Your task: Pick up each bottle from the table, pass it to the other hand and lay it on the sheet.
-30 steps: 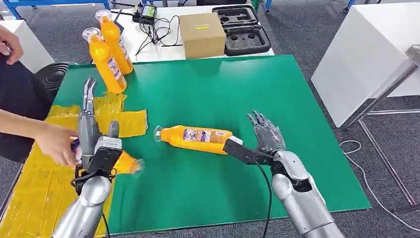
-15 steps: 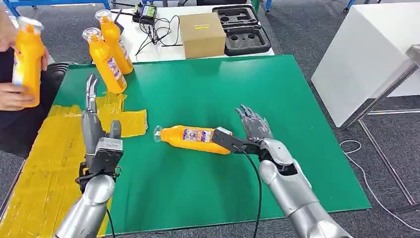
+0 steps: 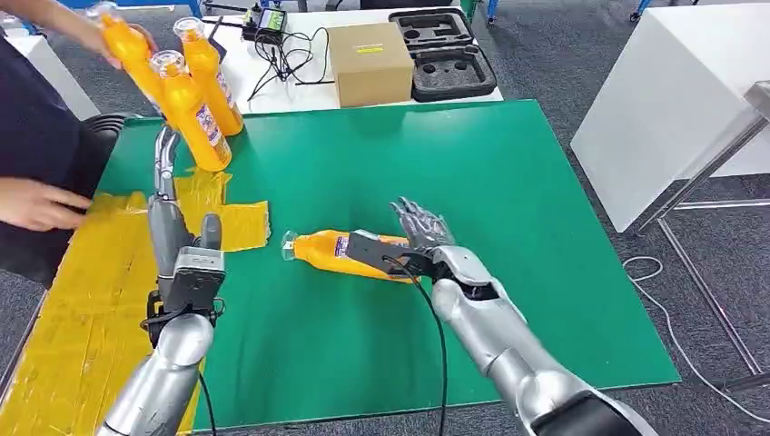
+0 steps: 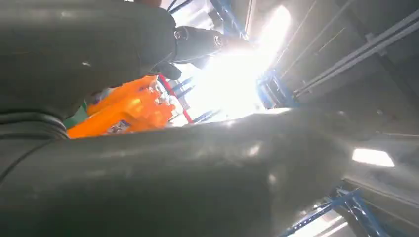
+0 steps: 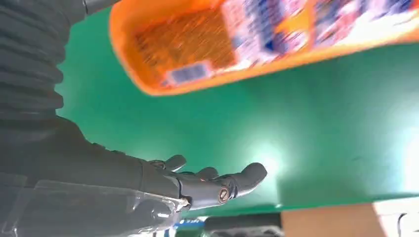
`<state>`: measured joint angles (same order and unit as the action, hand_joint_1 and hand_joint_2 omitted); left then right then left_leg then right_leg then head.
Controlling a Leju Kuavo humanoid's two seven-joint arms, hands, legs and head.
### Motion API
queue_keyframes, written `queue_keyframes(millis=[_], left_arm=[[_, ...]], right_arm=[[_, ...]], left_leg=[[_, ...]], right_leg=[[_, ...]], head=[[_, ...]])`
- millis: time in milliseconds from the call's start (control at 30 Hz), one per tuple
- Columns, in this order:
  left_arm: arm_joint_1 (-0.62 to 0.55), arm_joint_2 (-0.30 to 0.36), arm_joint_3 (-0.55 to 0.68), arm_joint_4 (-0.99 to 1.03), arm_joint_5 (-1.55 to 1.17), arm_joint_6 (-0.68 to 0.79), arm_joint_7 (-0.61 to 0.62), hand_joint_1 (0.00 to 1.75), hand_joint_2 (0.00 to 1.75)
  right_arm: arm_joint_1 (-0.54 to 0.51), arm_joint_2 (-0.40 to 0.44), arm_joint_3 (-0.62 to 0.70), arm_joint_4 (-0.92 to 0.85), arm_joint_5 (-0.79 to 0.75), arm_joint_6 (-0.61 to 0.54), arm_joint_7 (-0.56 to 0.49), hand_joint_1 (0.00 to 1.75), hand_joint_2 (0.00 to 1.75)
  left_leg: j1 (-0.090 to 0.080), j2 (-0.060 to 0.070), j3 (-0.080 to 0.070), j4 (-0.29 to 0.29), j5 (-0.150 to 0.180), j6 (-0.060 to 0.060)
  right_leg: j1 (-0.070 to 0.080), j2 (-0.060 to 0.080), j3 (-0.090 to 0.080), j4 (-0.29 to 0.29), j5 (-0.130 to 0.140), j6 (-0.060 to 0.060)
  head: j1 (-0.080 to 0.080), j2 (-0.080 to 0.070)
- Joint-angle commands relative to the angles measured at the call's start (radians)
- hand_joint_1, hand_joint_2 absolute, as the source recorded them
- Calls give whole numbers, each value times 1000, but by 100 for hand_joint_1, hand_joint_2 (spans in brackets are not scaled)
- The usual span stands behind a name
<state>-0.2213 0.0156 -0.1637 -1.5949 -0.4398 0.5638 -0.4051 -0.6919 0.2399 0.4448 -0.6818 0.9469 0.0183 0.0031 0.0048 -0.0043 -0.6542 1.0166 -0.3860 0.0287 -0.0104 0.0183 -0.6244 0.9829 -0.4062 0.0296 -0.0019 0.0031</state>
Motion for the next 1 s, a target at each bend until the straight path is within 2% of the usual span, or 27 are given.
queue_keyframes(millis=[33, 333, 400, 500, 833, 867, 900, 1000], left_arm=[[12, 26, -5, -10, -2, 11, 2, 0, 0], [3, 27, -16, 1, 5, 21, -5, 0, 0], [7, 24, -14, -13, 4, 26, -5, 0, 0], [29, 26, 0, -50, 6, 38, 0, 0, 0], [30, 29, -1, -47, 16, 34, 0, 0, 0], [34, 31, 0, -50, 17, 39, -1, 0, 0], [39, 33, 1, -58, 24, 43, -9, 0, 0], [48, 30, 6, -70, 32, 52, -16, 0, 0]], right_arm=[[-85, 43, 45, 215, -14, -2, -1, 0, 175], [-98, 49, 52, 269, -29, 19, -6, 0, 175], [-81, 41, 55, 286, -25, 18, 25, 0, 175], [-69, 23, 103, 339, 47, 37, 147, 0, 175], [-67, 4, 116, 375, 71, 69, 188, 0, 175], [-55, -1, 131, 383, 93, 86, 213, 28, 175], [-39, -9, 129, 389, 98, 101, 223, 175, 175], [-3, -30, 127, 404, 108, 99, 217, 175, 175]], left_leg=[[0, 1, 6, 0, -2, -1], [-1, -1, 2, 0, -1, -1], [-1, -1, 3, 0, -1, -1], [0, -1, 4, -1, -2, -1], [0, -2, 6, -1, -1, -1], [0, -3, 5, -1, -1, -1], [0, -3, 5, -1, -1, -1], [0, -4, 8, -2, -1, -1]], right_leg=[[0, -1, 5, 0, -2, -1], [-1, -2, 3, 0, -1, -1], [0, -2, 4, 0, -1, -1], [0, -2, 5, -1, -2, -1], [0, -3, 6, -2, -2, -1], [0, -4, 6, -2, -2, -1], [0, -4, 6, -2, -1, -1], [0, -5, 9, -3, -2, -1]], head=[[0, 0], [0, 0], [0, 0], [0, 0], [0, 0], [1, 0], [0, 0], [1, 0]])
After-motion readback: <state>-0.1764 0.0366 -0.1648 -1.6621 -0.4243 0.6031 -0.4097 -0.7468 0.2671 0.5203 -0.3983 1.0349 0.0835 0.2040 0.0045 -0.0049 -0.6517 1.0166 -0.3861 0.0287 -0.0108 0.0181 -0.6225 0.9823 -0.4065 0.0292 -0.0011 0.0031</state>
